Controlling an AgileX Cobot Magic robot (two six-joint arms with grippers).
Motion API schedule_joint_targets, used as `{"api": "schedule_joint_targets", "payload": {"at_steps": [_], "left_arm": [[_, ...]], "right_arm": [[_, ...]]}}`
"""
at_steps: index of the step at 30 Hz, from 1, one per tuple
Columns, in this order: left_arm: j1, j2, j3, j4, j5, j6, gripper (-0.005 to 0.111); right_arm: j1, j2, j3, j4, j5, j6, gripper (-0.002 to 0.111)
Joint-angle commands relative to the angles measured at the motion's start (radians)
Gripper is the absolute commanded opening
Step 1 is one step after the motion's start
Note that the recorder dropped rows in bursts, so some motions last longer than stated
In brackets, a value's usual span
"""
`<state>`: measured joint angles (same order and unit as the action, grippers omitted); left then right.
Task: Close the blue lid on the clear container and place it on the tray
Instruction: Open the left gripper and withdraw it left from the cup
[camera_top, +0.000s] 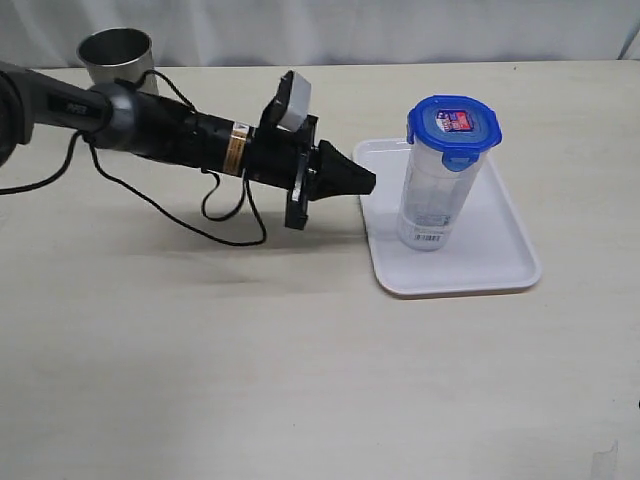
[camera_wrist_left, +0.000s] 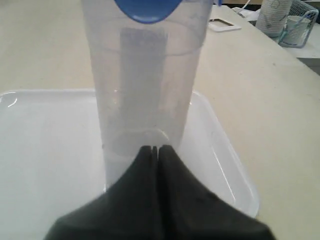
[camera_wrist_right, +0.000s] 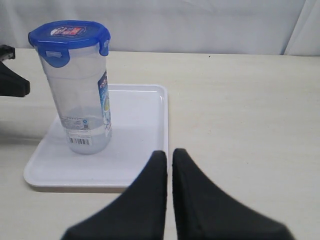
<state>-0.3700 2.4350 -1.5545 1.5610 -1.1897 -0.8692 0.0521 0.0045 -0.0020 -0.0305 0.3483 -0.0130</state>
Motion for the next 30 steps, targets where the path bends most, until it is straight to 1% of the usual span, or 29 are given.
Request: {"api": "schedule_joint_targets", "payload": {"at_steps": [1,2,4,5,7,9,10,11,14,15,16,18,19,21,25,30], "left_arm": [[0.058,-0.059,0.006,0.095,-0.026,-0.115,0.000],[0.065,-0.074,0.020,0.101,0.008,-0.119,0.000],[0.066,-0.140,0.100,0.103,0.124,-0.101,0.000],[0.066,-0.201,0.168,0.093,0.226,-0.072,0.000],[0.076,-0.283,0.250,0.047,0.325,-0.048,0.000],[0.100,-0.361,0.319,-0.021,0.365,-0.015,0.000],[0.119,-0.407,0.359,-0.087,0.379,-0.003,0.000],[0.148,-0.471,0.420,-0.189,0.402,0.034,0.000],[0.186,-0.606,0.548,-0.382,0.489,0.134,0.000],[0.195,-0.654,0.599,-0.432,0.551,0.196,0.000],[0.195,-0.742,0.657,-0.490,0.654,0.281,0.000],[0.195,-0.828,0.703,-0.506,0.747,0.327,0.000],[0.195,-0.874,0.724,-0.508,0.777,0.323,0.000],[0.195,-0.961,0.764,-0.508,0.810,0.308,0.000],[0.195,-1.176,0.849,-0.538,0.824,0.300,0.000],[0.195,-1.434,0.941,-0.538,0.964,0.290,0.000]], "right_arm": [[-0.006,-0.005,0.002,-0.006,-0.002,0.002,0.004],[-0.006,-0.005,0.002,-0.006,-0.002,0.002,0.004],[-0.006,-0.005,0.002,-0.006,-0.002,0.002,0.004],[-0.006,-0.005,0.002,-0.006,-0.002,0.002,0.004],[-0.006,-0.005,0.002,-0.006,-0.002,0.002,0.004],[-0.006,-0.005,0.002,-0.006,-0.002,0.002,0.004],[-0.006,-0.005,0.002,-0.006,-0.002,0.002,0.004],[-0.006,-0.005,0.002,-0.006,-0.002,0.002,0.004],[-0.006,-0.005,0.002,-0.006,-0.002,0.002,0.004],[-0.006,-0.005,0.002,-0.006,-0.002,0.002,0.004],[-0.006,-0.005,0.002,-0.006,-0.002,0.002,0.004],[-0.006,-0.005,0.002,-0.006,-0.002,0.002,0.004],[-0.006,-0.005,0.002,-0.006,-0.002,0.002,0.004],[-0.006,-0.005,0.002,-0.006,-0.002,0.002,0.004],[-0.006,-0.005,0.002,-0.006,-0.002,0.002,0.004],[-0.006,-0.005,0.002,-0.006,-0.002,0.002,0.004]]}}
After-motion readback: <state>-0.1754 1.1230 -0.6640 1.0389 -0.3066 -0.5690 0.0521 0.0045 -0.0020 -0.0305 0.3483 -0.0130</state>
